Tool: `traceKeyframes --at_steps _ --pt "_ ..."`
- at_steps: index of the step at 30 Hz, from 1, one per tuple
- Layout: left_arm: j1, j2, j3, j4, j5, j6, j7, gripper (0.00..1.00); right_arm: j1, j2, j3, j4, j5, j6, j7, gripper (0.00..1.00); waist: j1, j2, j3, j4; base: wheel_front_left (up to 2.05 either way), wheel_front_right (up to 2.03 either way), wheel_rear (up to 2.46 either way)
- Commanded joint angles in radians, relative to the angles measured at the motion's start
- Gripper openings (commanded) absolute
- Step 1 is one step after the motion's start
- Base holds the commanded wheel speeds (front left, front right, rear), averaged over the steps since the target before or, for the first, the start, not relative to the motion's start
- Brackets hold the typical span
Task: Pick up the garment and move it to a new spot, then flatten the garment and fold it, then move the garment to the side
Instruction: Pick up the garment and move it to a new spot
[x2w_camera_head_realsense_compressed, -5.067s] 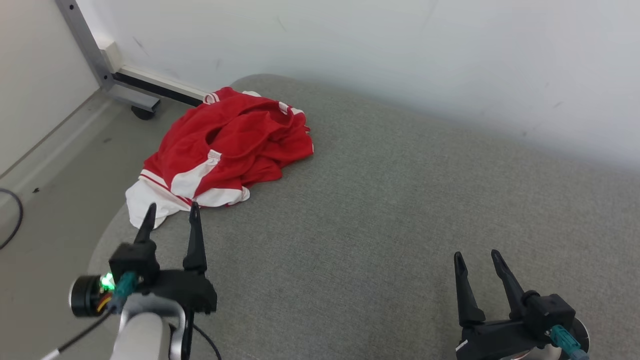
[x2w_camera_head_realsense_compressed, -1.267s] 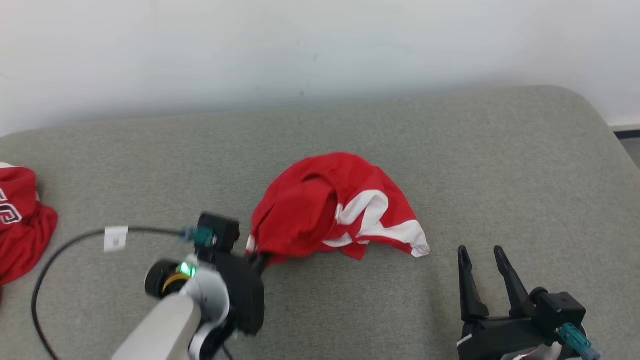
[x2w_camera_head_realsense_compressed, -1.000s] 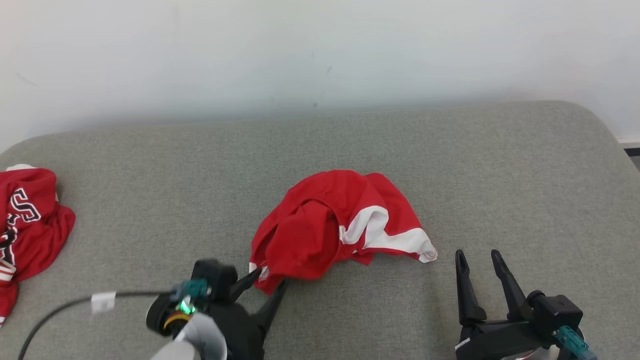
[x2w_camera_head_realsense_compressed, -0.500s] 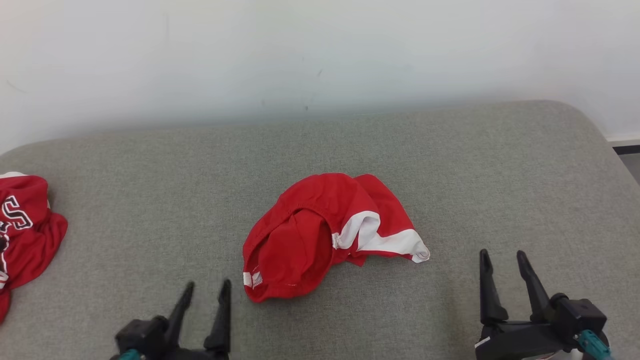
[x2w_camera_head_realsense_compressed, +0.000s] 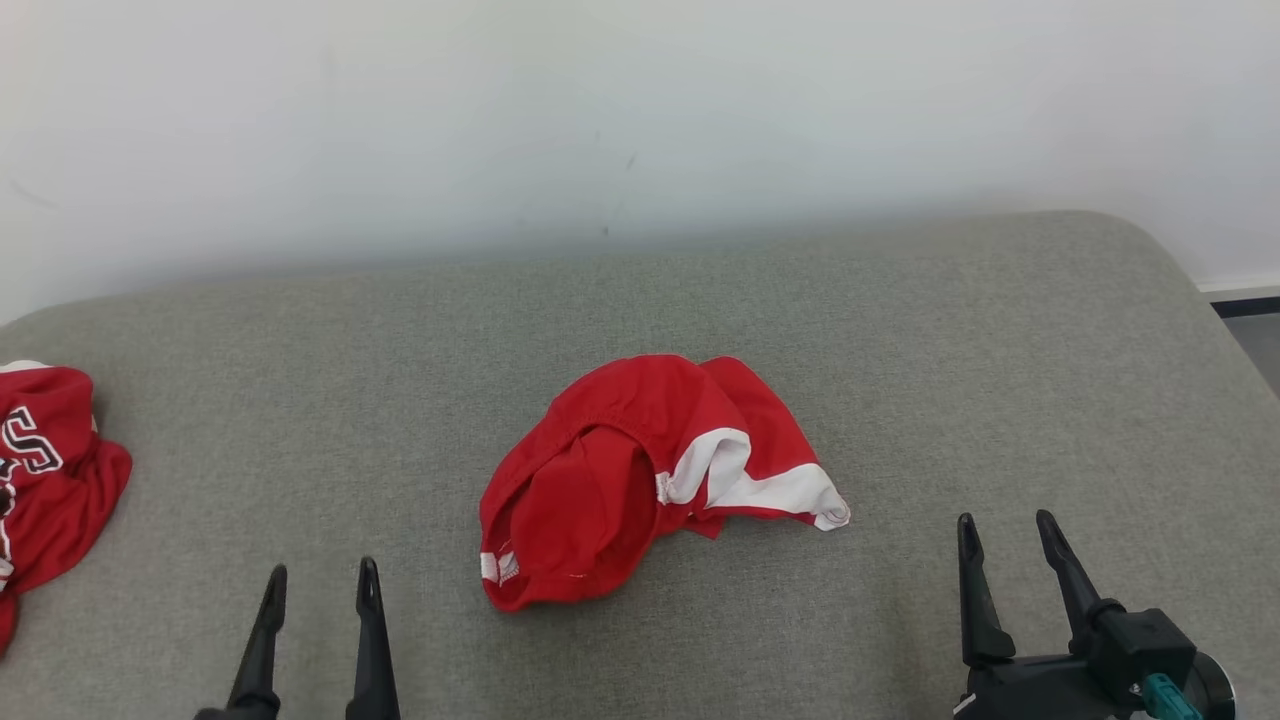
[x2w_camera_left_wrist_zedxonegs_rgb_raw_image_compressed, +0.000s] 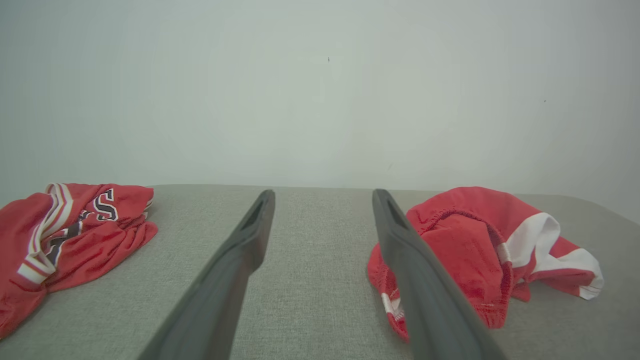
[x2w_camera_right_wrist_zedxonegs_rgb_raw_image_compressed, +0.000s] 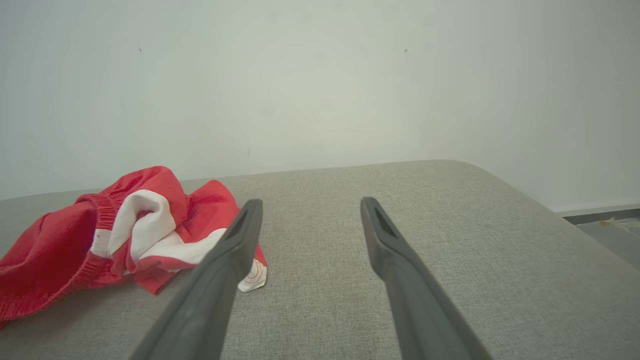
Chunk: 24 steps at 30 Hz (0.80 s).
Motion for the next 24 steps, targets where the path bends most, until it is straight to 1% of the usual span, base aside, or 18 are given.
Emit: traceKeyframes --at_steps 1,4,6,11,15,20,24 --pt "0.019 -0.008 0.007 0.002 0.02 -0.009 -0.003 1.0 0.012 0.002 0.002 -0.002 -0.012 -0.002 -0.002 1.0 0.0001 0.0 -0.001 -0.005 0.0 0.0 0.0" --pt "0.047 -0.017 0.02 0.037 0.059 -0.023 -0.003 1.0 0.016 0.002 0.011 -0.015 -0.047 -0.002 -0.002 1.0 0.0001 0.0 -0.003 -0.012 0.0 0.0 0.0" --pt "0.058 -0.021 0.029 0.058 0.082 -0.022 -0.003 1.0 0.024 0.001 0.012 -0.025 -0.051 -0.002 -0.002 1.0 0.0001 0.0 -0.005 -0.016 0.0 0.0 0.0" --pt "0.088 -0.032 0.053 0.116 0.075 -0.036 -0.003 1.0 0.043 0.002 -0.013 -0.022 -0.041 -0.002 -0.002 1.0 0.0001 0.0 -0.012 -0.025 0.0 0.0 0.0" --pt "0.101 -0.035 0.065 0.147 0.072 -0.054 -0.003 1.0 0.056 0.002 -0.017 0.005 -0.066 -0.002 -0.002 1.0 0.0001 0.0 -0.024 -0.024 0.0 0.0 0.0" --pt "0.095 -0.038 0.075 0.154 0.086 -0.081 -0.003 1.0 0.052 0.001 -0.02 0.007 -0.054 -0.002 -0.002 1.0 0.0001 0.0 -0.034 -0.018 0.0 0.0 0.0" --pt "0.102 -0.04 0.074 0.156 0.093 -0.092 -0.003 1.0 0.057 0.002 -0.015 0.008 -0.05 -0.002 -0.002 1.0 0.0001 0.0 -0.042 -0.016 0.0 0.0 0.0"
